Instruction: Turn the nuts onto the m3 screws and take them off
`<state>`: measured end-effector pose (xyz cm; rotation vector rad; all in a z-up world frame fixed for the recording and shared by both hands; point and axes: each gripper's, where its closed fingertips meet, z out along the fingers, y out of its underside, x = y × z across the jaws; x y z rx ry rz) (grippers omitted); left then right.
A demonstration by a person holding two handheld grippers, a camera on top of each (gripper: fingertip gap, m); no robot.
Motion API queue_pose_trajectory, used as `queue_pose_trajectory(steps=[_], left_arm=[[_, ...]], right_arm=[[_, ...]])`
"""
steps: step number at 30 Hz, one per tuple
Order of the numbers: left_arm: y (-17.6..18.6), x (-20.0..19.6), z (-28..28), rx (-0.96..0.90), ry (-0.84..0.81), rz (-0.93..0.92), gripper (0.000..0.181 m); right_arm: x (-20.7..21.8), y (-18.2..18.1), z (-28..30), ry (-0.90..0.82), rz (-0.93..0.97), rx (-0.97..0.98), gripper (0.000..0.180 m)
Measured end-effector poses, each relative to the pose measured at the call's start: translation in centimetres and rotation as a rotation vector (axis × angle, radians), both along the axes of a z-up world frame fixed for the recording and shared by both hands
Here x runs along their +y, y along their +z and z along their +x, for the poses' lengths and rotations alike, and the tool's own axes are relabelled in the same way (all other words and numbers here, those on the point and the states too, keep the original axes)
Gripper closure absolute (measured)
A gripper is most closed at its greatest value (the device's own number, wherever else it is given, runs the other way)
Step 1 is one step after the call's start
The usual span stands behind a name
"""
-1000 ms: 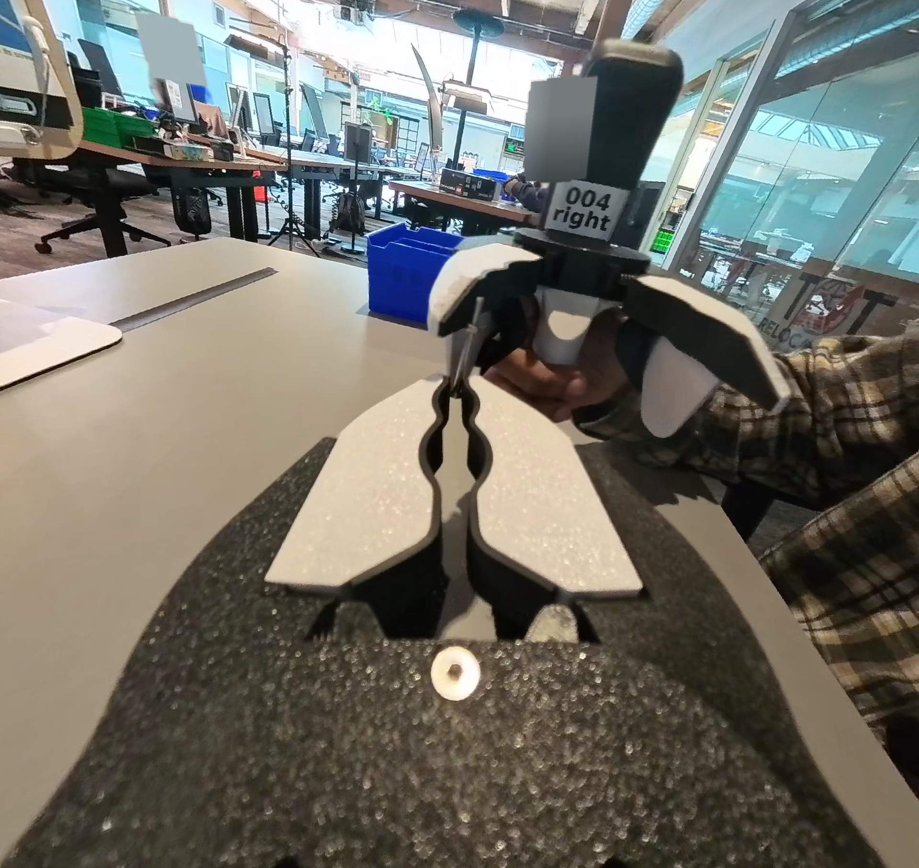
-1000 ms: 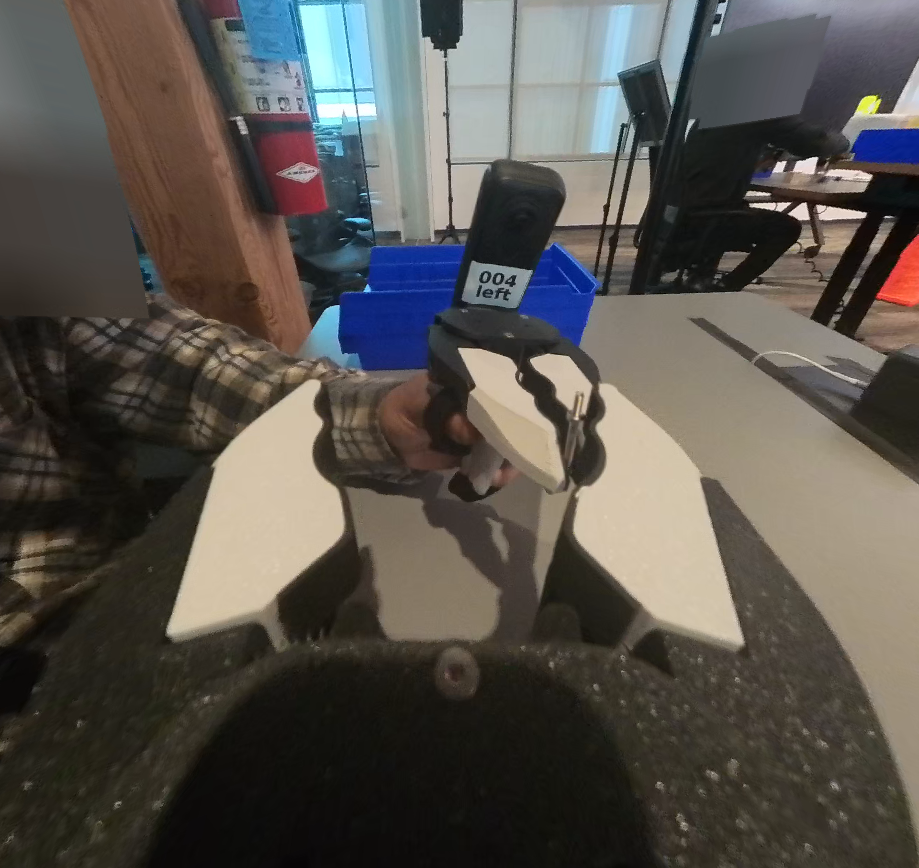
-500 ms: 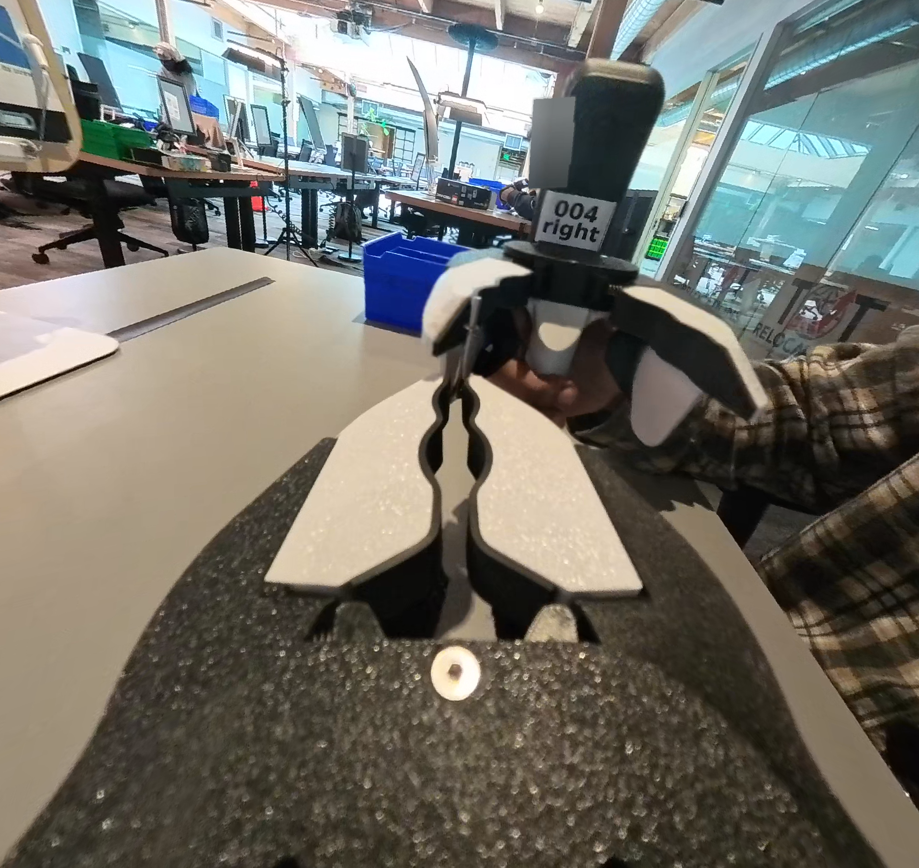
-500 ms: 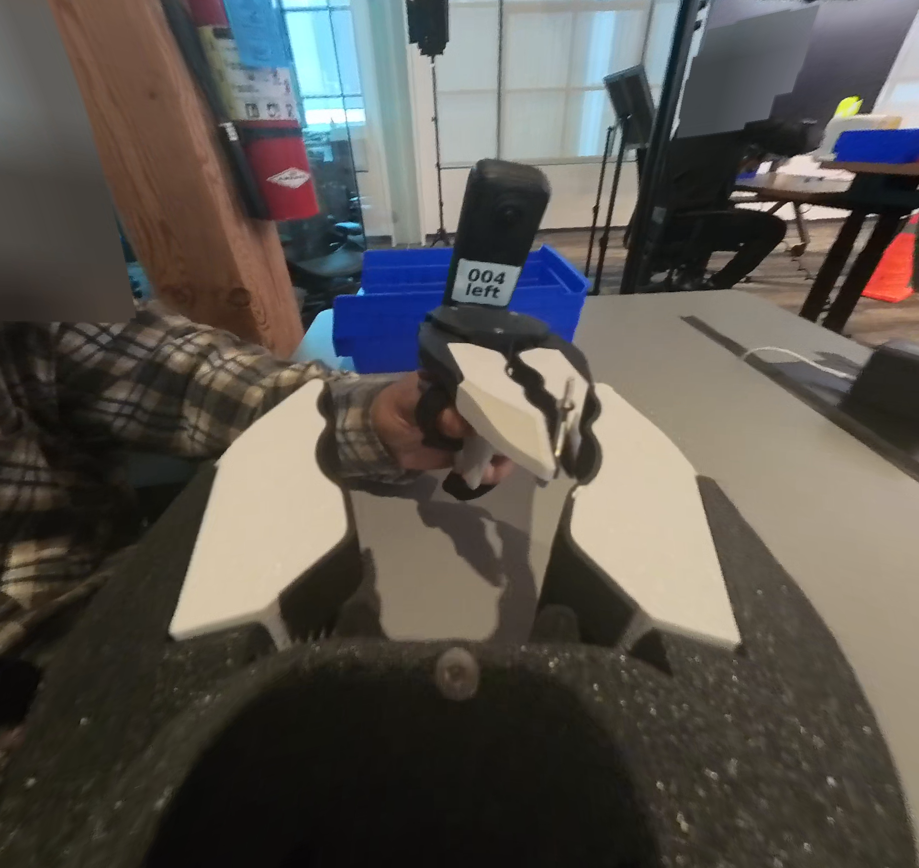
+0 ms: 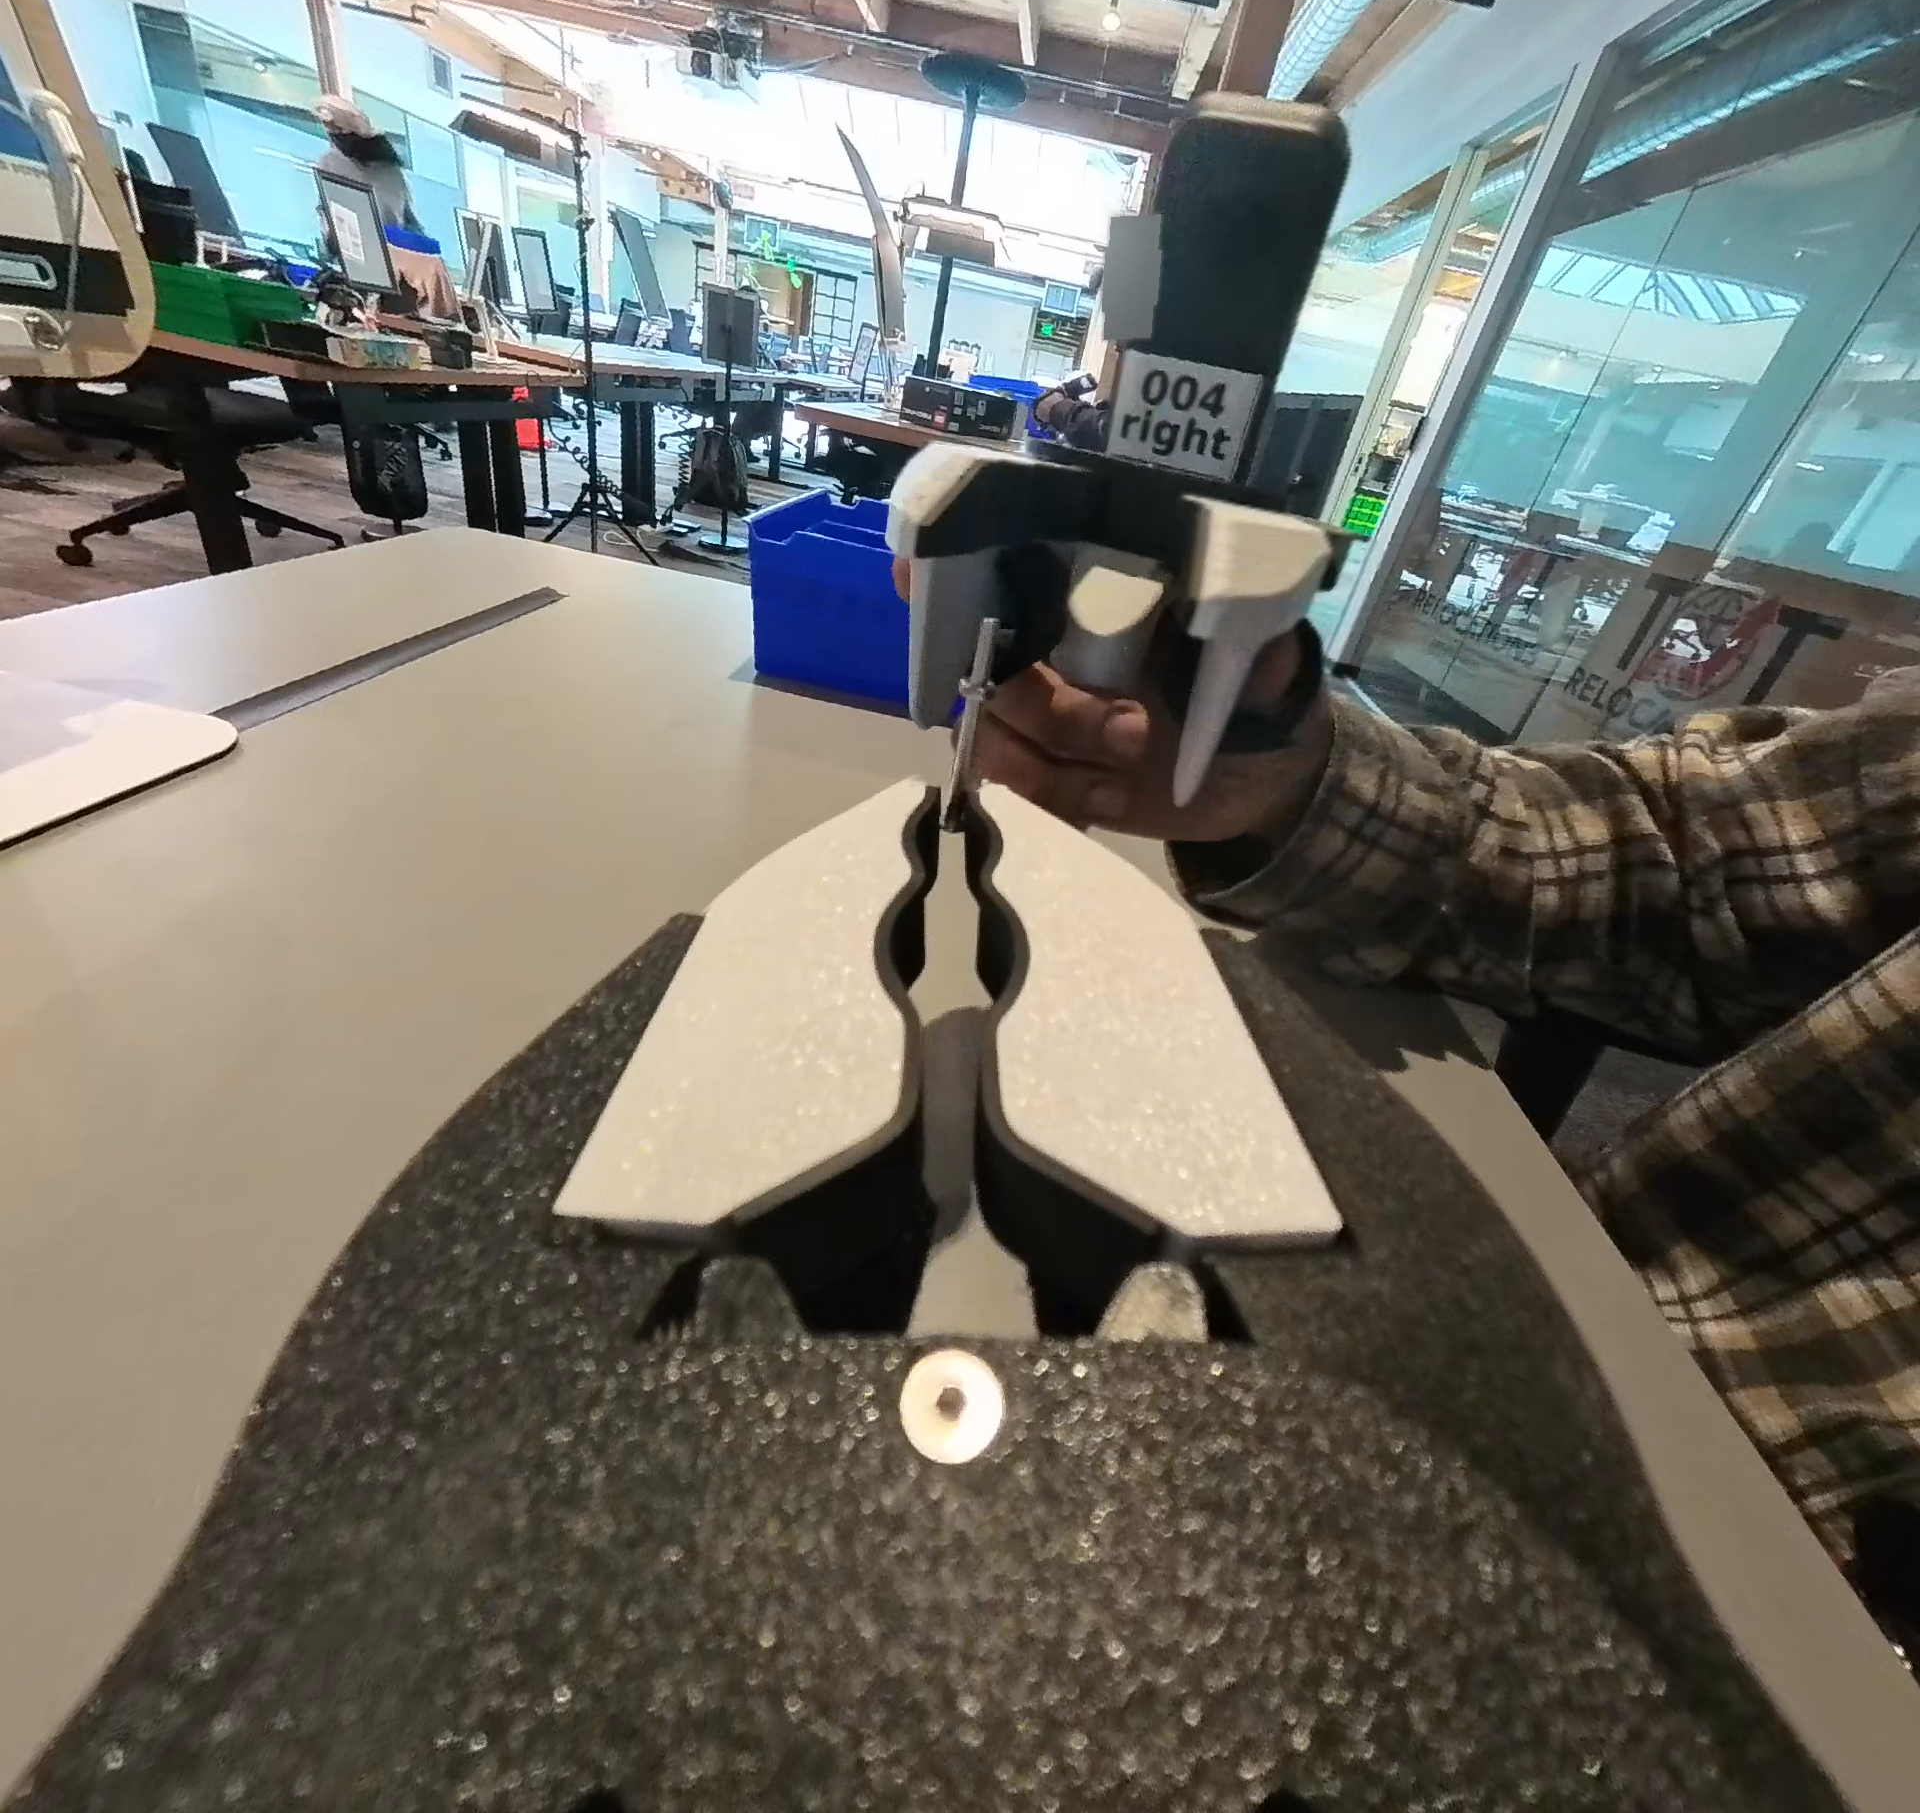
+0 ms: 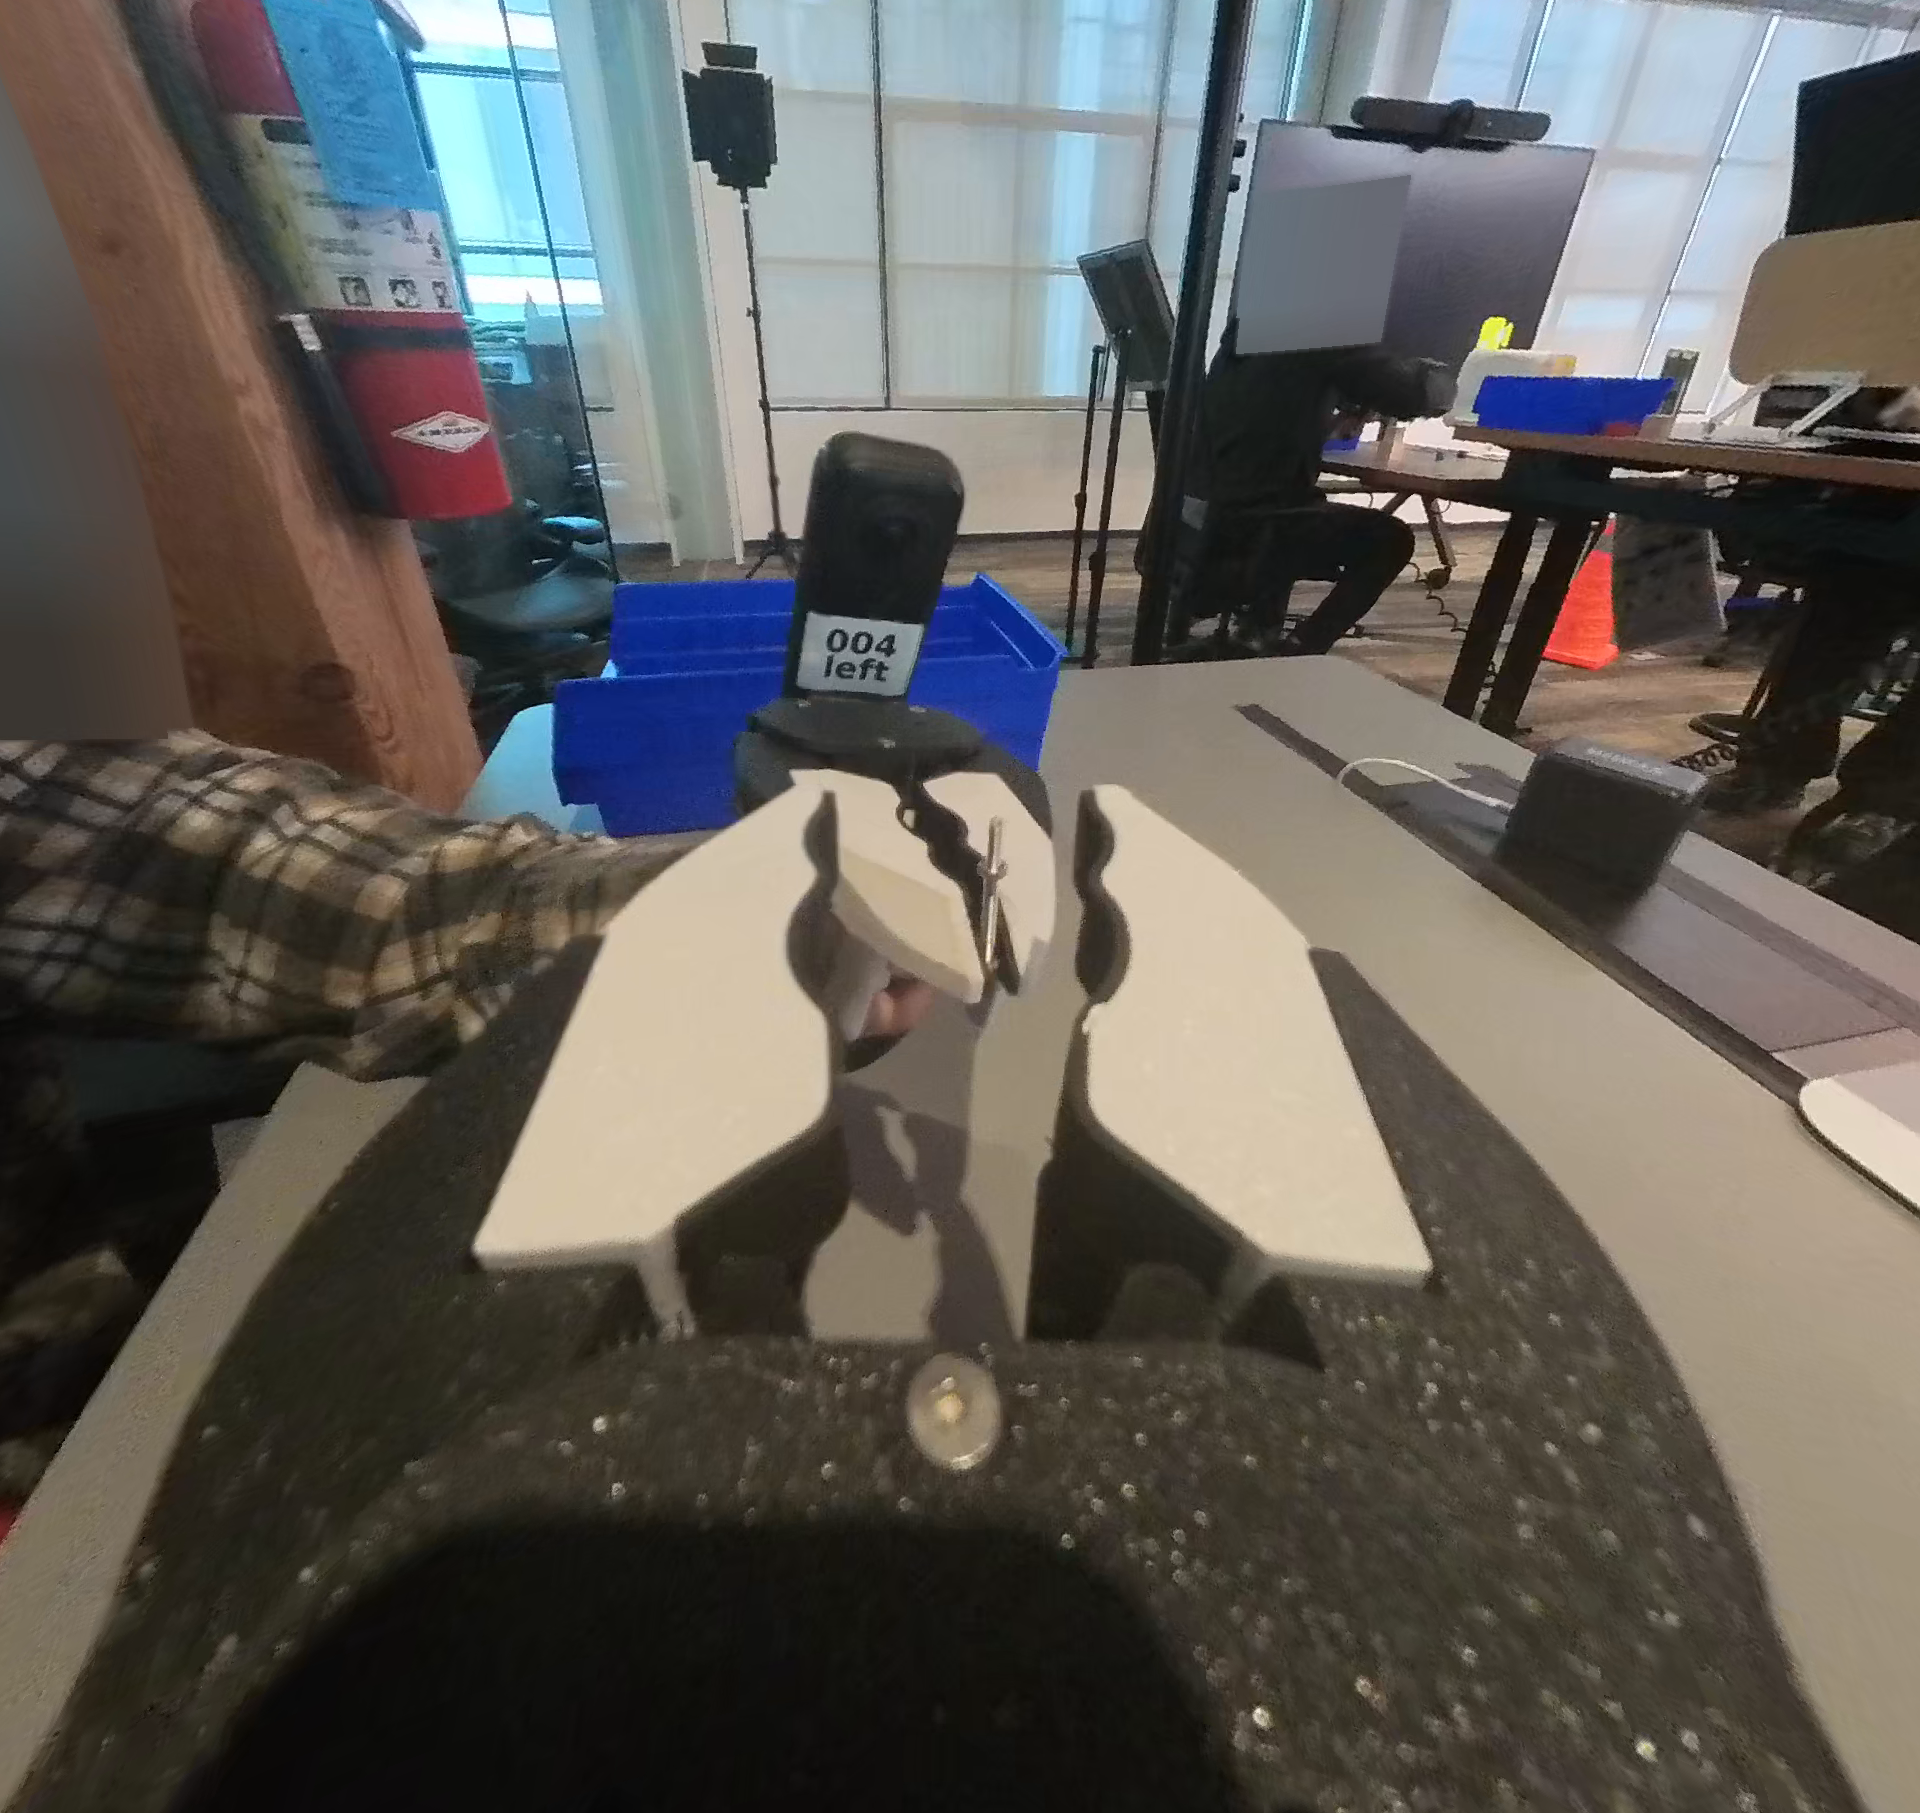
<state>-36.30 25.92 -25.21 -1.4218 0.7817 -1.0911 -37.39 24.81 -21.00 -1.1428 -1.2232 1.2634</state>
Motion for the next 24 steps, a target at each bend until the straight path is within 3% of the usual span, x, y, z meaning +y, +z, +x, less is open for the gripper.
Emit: queue_pose_trajectory(steps=[5, 24], left_arm=[[-0.1, 0.0, 0.0, 0.003, -0.003, -0.001, 0.177], [0.0, -0.2, 0.2, 0.008, -0.012, 0.01, 0.177]], right_arm=[[0.3, -0.4, -0.3, 0.012, -0.02, -0.007, 0.157], [0.4, -1.1, -1.2, 0.037, -0.054, -0.033, 0.178]])
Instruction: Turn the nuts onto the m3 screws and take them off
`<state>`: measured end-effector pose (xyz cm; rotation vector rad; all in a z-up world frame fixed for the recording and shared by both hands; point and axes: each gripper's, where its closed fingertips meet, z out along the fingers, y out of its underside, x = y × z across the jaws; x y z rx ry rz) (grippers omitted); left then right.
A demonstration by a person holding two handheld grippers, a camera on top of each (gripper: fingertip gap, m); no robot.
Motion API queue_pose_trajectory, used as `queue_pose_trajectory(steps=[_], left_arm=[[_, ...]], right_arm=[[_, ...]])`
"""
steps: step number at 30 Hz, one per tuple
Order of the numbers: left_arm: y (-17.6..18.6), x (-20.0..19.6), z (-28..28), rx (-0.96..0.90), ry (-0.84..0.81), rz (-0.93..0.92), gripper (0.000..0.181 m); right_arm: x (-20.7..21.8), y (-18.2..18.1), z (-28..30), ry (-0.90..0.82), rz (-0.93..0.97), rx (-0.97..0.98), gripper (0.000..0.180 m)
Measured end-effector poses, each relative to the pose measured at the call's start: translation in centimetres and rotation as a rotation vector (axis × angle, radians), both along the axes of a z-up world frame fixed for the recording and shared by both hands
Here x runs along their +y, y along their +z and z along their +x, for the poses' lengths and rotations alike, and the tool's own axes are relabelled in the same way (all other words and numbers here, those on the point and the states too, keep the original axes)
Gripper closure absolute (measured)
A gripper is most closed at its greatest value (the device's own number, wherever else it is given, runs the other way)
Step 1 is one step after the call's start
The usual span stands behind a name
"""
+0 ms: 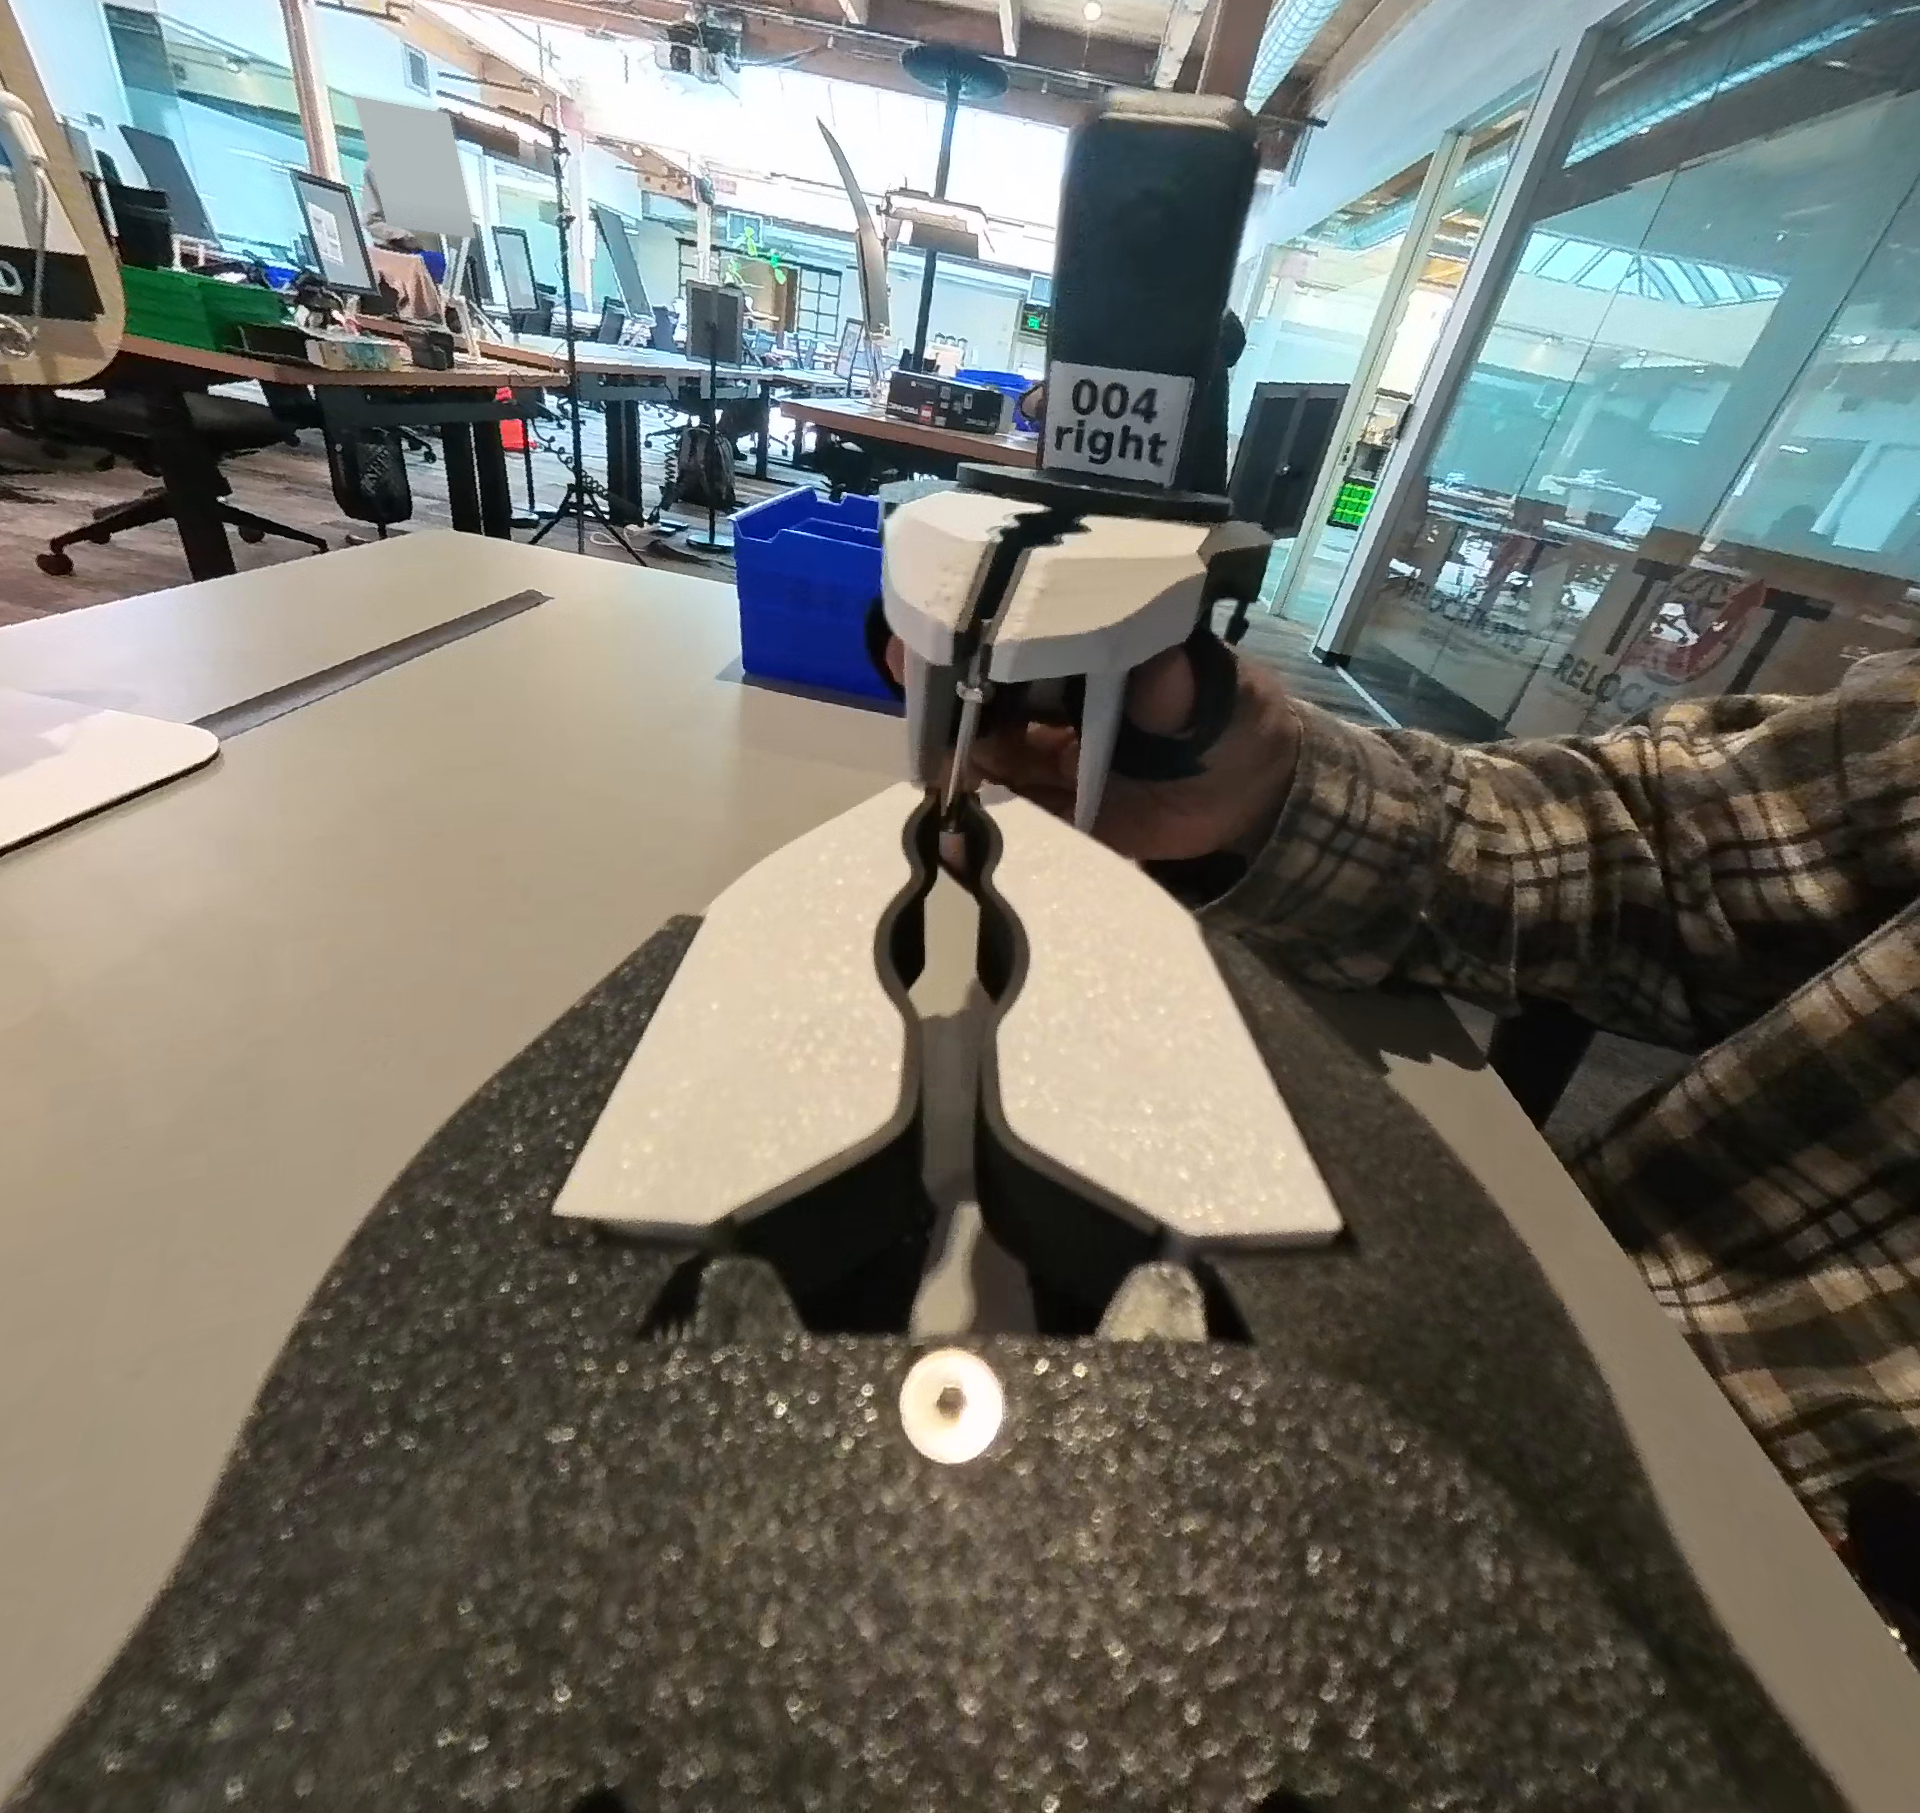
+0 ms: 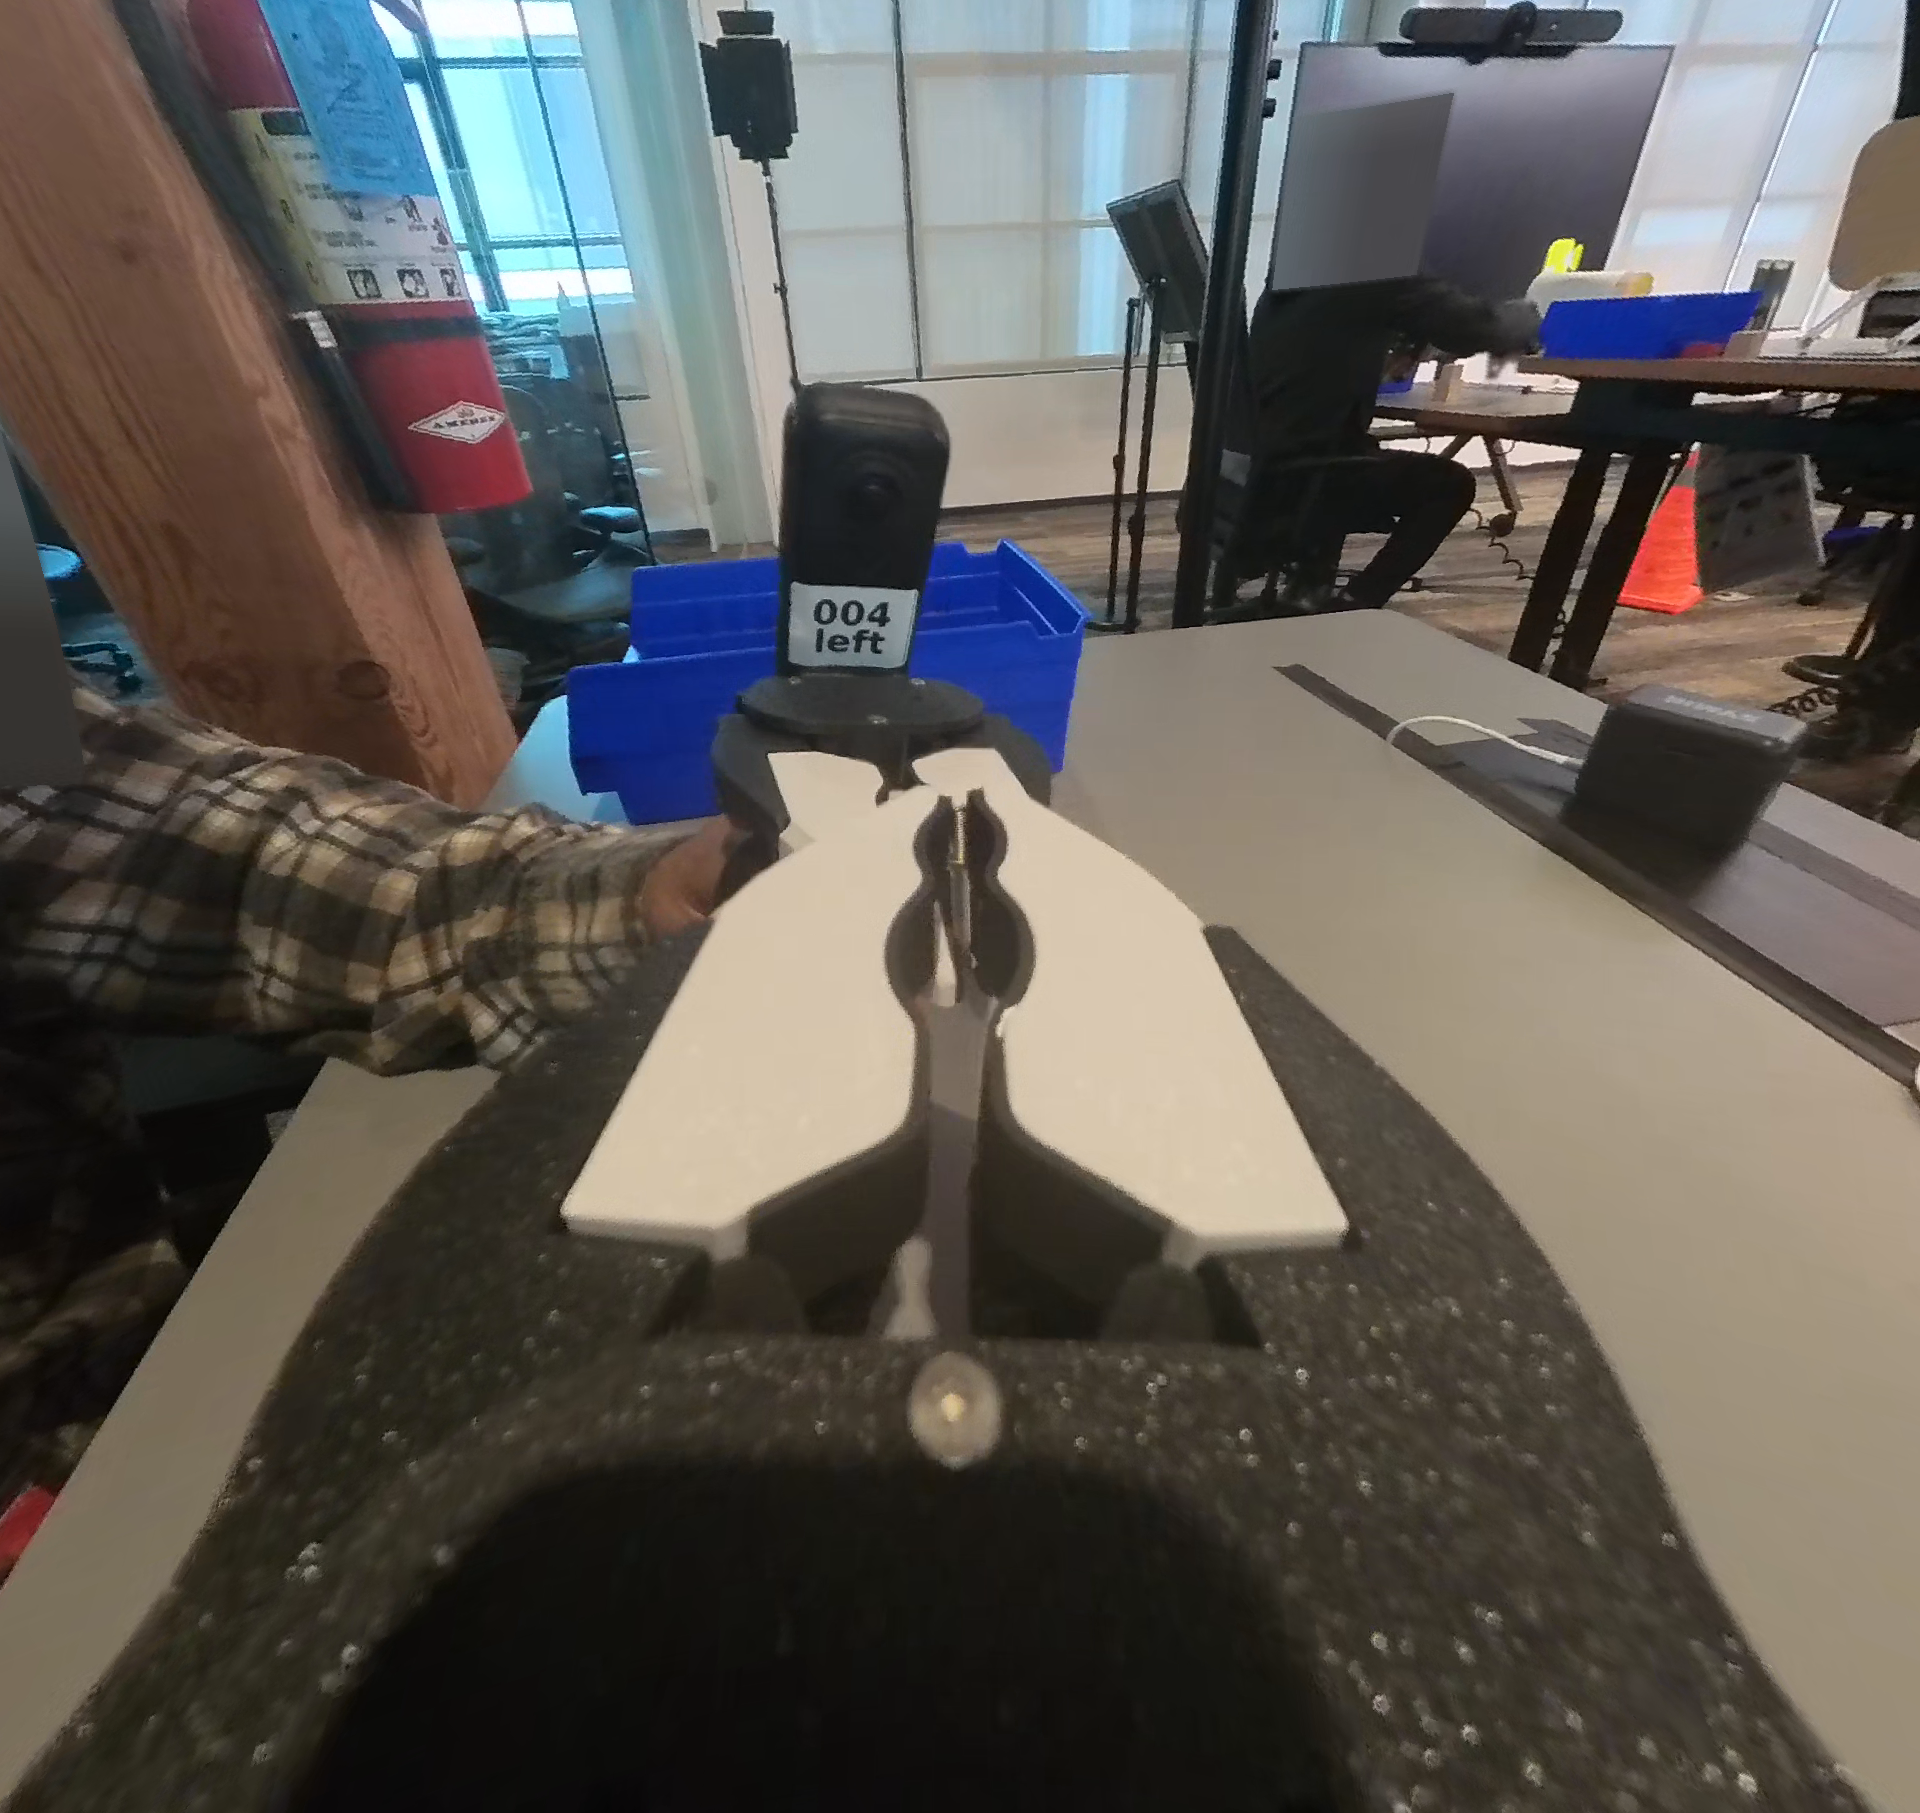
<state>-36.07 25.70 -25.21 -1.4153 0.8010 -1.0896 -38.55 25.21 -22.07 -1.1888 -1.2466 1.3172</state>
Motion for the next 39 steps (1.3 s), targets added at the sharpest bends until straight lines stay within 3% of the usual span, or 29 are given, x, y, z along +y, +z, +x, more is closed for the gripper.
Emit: queue_pose_trajectory(steps=[4, 7, 15, 22, 29, 33, 39], left_arm=[[0.0, -0.2, 0.3, -0.012, -0.031, -0.004, 0.176], [-0.4, 0.5, 0.4, -0.003, 0.007, -0.015, 0.143], [-0.8, 0.8, 0.7, 0.027, 0.034, -0.009, 0.125], [-0.9, 0.8, 0.9, 0.029, 0.03, -0.003, 0.123], [-1.4, 0.3, 1.7, 0.051, 0.002, 0.012, 0.125], [-1.8, 0.2, 2.1, 0.078, -0.008, 0.01, 0.128], [-2.5, -0.2, 3.0, 0.115, -0.027, 0.009, 0.131]], right_arm=[[0.0, -0.1, 0.1, 0.0, -0.009, -0.018, 0.178], [0.1, 0.3, 0.5, -0.006, -0.034, -0.007, 0.178], [1.7, 3.4, 5.0, -0.133, -0.028, -0.016, 0.178], [5.9, 6.5, 15.9, -0.415, -0.058, -0.096, 0.178], [10.8, 8.4, 32.3, -0.812, -0.144, -0.245, 0.178], [13.0, 5.3, 41.4, -1.034, -0.24, -0.448, 0.177], [14.1, -4.9, 48.2, -1.087, -0.52, -0.791, 0.177]])
